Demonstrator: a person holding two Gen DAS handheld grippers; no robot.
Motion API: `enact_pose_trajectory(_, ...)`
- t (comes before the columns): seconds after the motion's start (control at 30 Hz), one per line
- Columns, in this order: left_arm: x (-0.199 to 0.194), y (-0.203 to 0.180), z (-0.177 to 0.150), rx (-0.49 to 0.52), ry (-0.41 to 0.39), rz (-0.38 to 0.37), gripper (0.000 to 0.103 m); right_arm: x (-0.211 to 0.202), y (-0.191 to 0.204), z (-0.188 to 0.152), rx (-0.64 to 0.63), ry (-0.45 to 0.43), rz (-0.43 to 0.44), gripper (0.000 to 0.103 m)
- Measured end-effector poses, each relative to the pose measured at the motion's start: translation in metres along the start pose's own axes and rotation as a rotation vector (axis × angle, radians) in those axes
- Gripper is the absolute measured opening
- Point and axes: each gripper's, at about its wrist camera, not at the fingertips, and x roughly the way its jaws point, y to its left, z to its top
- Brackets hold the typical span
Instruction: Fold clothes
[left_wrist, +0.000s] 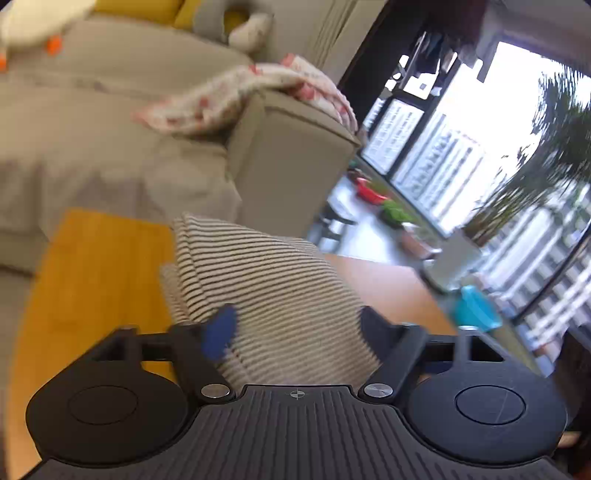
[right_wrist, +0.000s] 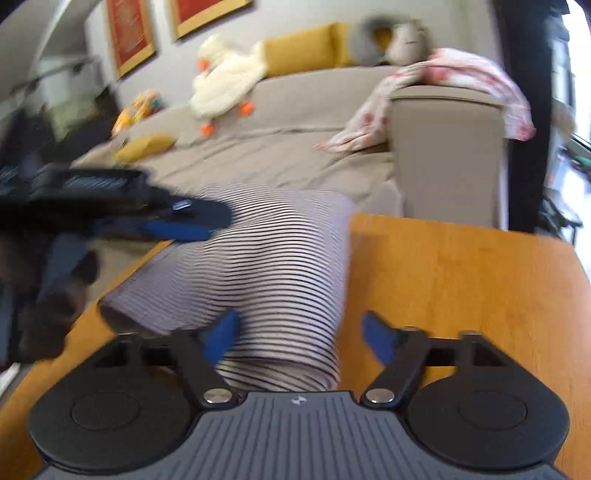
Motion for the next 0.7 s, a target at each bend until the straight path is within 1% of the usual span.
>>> enact_pose_trajectory(0.03, -0.011, -0.010, -0.009, 0.021, -0.020, 0.042, 0.103, -0.006, -0.001, -0.004, 0.021, -0.011, -0.013, 0.103)
enact_pose_trajectory(0.1, -0.030, -0.027, -0.030, 0.025, -0.021, 0.110, 0.103, -0.020, -0.004, -0.013, 0.042, -0.026, -0.031, 0.103)
enact_pose_trajectory(0.2, -0.042, -0.043, -0.066, -0.022, 0.036, 0.208, 0.103, -0.034, -0.011, -0.027, 0.067, -0.018, -0.052, 0.103)
enact_pose_trajectory(0.27, -0.046, -0.050, -0.088, -0.048, 0.045, 0.280, 0.103, -0.037, -0.017, -0.035, 0.091, 0.013, -0.056, 0.103)
enact_pose_trajectory(0.3, -0.046, -0.053, -0.097, -0.046, 0.049, 0.307, 0.103, -0.037, -0.017, -0.039, 0.093, 0.033, -0.069, 0.103)
enact_pose_trajectory(0.37, -0.044, -0.060, -0.113, -0.022, 0.062, 0.352, 0.103, -0.037, -0.013, -0.047, 0.066, 0.053, -0.121, 0.103)
enact_pose_trajectory(0.43, -0.043, -0.069, -0.122, 0.016, 0.053, 0.411, 0.103, -0.038, -0.007, -0.055, 0.030, 0.065, -0.178, 0.103)
enact_pose_trajectory(0.5, -0.038, -0.075, -0.126, 0.040, 0.048, 0.463, 0.103, -0.035, -0.002, -0.056, 0.004, 0.078, -0.221, 0.103)
enact_pose_trajectory(0.57, -0.034, -0.078, -0.129, 0.061, 0.040, 0.515, 0.103, -0.029, 0.000, -0.058, -0.034, 0.067, -0.236, 0.103)
enact_pose_trajectory(0.6, -0.034, -0.079, -0.130, 0.061, 0.037, 0.528, 0.103, -0.027, 0.001, -0.059, -0.049, 0.064, -0.240, 0.103)
enact_pose_trajectory(0.7, -0.041, -0.082, -0.134, 0.054, 0.034, 0.537, 0.103, -0.025, -0.002, -0.060, -0.056, 0.065, -0.233, 0.103)
